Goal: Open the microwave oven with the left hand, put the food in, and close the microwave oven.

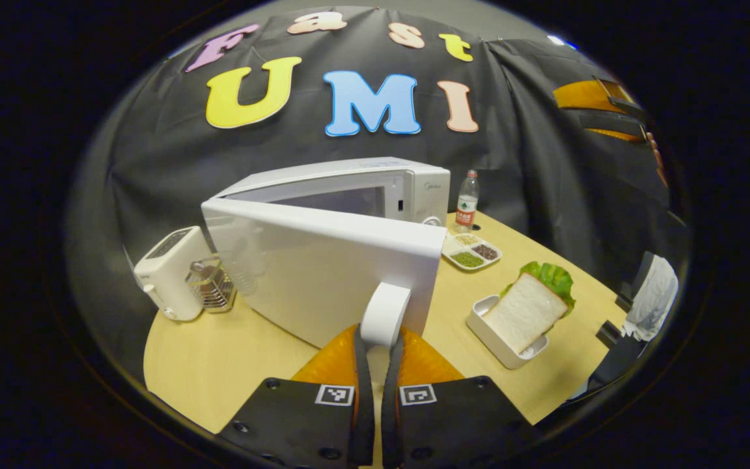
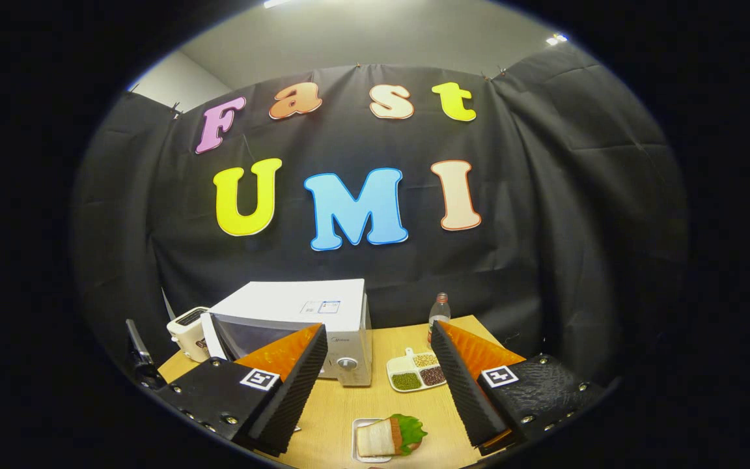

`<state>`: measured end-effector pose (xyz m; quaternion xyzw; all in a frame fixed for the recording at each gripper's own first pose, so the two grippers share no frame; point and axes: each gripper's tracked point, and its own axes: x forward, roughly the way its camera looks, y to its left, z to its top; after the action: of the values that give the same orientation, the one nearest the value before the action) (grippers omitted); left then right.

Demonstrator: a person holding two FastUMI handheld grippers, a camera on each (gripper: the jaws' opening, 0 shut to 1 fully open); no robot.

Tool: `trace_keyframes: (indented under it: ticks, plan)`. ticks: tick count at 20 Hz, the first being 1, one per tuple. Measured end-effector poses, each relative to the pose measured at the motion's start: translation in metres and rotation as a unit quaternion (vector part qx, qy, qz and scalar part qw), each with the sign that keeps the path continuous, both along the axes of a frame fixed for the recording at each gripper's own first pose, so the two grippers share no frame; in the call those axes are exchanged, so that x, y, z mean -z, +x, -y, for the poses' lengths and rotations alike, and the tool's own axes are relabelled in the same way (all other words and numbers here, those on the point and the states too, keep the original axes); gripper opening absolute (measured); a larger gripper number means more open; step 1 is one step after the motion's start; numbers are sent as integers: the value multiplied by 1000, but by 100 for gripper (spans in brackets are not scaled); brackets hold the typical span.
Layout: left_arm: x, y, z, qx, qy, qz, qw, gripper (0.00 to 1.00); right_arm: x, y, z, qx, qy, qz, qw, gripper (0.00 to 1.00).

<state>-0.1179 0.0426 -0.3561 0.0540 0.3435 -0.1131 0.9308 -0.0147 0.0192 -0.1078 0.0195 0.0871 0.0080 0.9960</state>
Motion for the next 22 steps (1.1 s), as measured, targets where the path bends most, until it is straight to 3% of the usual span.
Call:
trace_keyframes:
  ticks: [13,19,22]
  plan:
    - [-14,-73,-149,-23,17,-29,999,11,24,-5,-13,13,12,-26,1000,97]
    - [-15,-83,-209,-15,12,-18,1000,11,62,8,-9,8,29,-85,996,97]
    - [-15,-83,-227,-24,10,-11,1000,11,99,10,1,18,41,-144,989,97]
